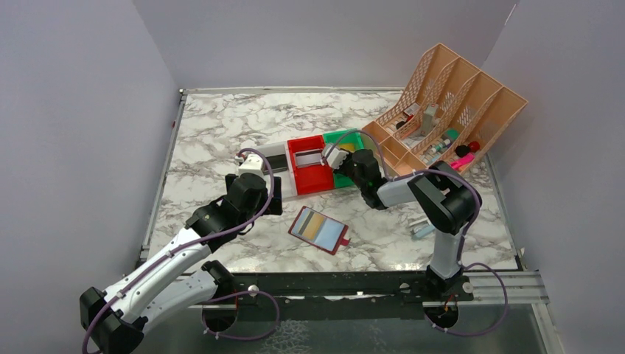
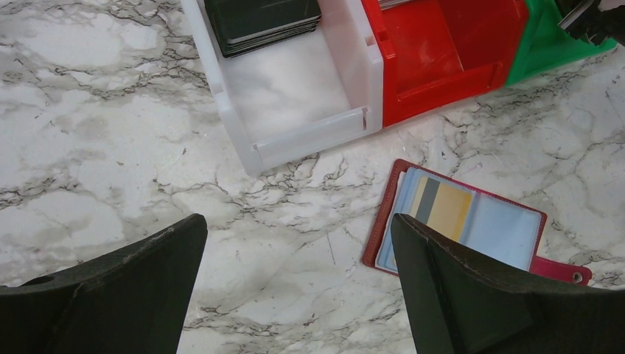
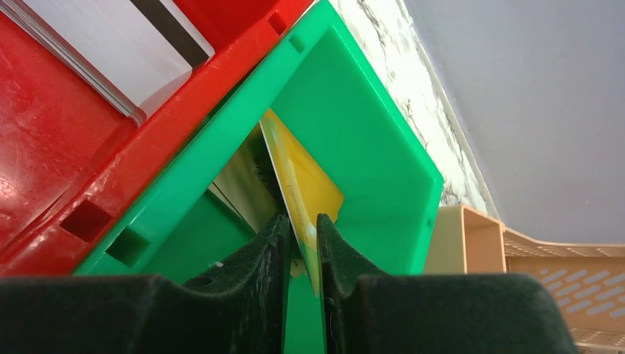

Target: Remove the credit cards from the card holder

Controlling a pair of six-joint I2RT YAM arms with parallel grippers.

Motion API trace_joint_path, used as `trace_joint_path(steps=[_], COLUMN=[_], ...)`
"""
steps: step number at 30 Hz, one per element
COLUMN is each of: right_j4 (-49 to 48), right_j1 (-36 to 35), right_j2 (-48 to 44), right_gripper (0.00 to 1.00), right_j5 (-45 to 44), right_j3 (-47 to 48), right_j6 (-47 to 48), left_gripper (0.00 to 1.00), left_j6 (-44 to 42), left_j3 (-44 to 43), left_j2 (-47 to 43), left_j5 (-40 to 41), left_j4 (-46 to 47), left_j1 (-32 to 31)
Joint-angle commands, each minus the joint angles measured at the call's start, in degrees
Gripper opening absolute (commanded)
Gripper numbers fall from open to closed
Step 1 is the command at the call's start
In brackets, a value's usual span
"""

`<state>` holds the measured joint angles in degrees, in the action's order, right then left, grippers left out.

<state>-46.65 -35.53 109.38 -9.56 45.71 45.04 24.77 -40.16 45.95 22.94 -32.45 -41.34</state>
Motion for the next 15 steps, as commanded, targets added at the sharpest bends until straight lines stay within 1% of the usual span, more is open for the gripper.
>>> trace_joint_path(steps=[1, 12, 13, 15], right_j4=[0.32, -1.40, -1.32, -1.14], right_j1=[0.20, 0.20, 0.20, 0.20], right_j2=[1.53, 2.27, 1.99, 1.28], right_gripper=[0.25, 0.29, 0.31, 0.42], right_j5=[-1.76, -5.60, -5.58, -5.28], right_j3=[1.27, 1.45, 1.31, 1.07], right_j6=[2.23, 1.16, 0.81, -0.22], left_gripper=[0.99, 0.99, 0.99, 0.99], left_j6=[-0.43, -0.52, -0.52, -0.56], left_j3=[-0.99, -0.97, -0.97, -0.97], left_j2=[0.10, 0.67, 0.71, 0.82], left_j5=[-0.51, -0.84, -0.87, -0.88], left_j4=[0.35, 0.32, 0.41, 0.29], left_j1=[0.21, 0.21, 0.17, 0.21])
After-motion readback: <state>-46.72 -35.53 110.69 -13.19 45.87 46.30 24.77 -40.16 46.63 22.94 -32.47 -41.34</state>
